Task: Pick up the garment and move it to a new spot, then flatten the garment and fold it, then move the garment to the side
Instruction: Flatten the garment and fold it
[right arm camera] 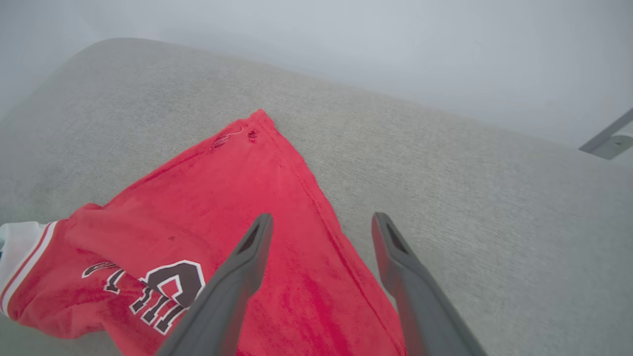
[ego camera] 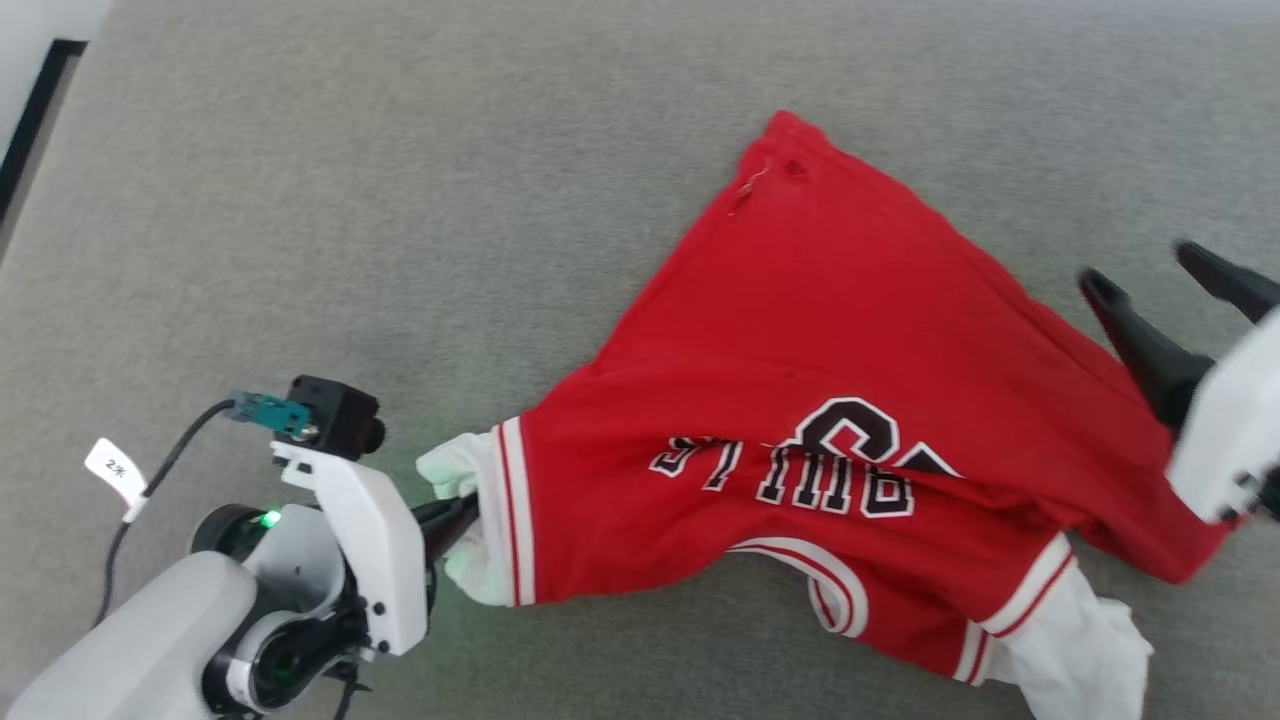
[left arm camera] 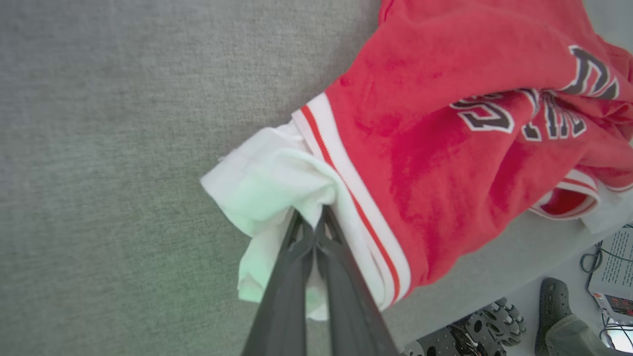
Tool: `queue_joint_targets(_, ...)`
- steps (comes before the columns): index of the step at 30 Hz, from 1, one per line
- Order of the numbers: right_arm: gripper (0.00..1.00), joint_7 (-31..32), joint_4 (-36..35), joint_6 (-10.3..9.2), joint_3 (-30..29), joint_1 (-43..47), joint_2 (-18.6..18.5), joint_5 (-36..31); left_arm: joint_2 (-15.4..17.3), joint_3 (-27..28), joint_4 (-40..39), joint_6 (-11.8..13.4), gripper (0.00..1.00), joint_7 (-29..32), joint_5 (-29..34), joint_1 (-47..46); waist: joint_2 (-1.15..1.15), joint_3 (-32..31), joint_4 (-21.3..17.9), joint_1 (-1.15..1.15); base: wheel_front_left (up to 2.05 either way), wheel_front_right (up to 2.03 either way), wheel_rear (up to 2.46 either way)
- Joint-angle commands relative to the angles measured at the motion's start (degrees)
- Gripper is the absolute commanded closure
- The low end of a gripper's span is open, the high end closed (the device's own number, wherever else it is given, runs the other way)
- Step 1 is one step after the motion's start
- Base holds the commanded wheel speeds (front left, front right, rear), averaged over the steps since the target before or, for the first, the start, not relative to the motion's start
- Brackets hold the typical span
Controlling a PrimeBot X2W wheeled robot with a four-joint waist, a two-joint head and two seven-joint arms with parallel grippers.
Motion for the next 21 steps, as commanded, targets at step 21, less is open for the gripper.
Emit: queue_joint_targets(21, 0.00, -12.06, 53.18, -0.04, 22.17, -34.47, -9.81, 2.89, -11.37, -5.81, 6.28, -8.08, 1.00, 0.75, 4.62, -10.05, 0.00, 6.33, 16.75, 0.00, 0.00, 0.00, 0.00)
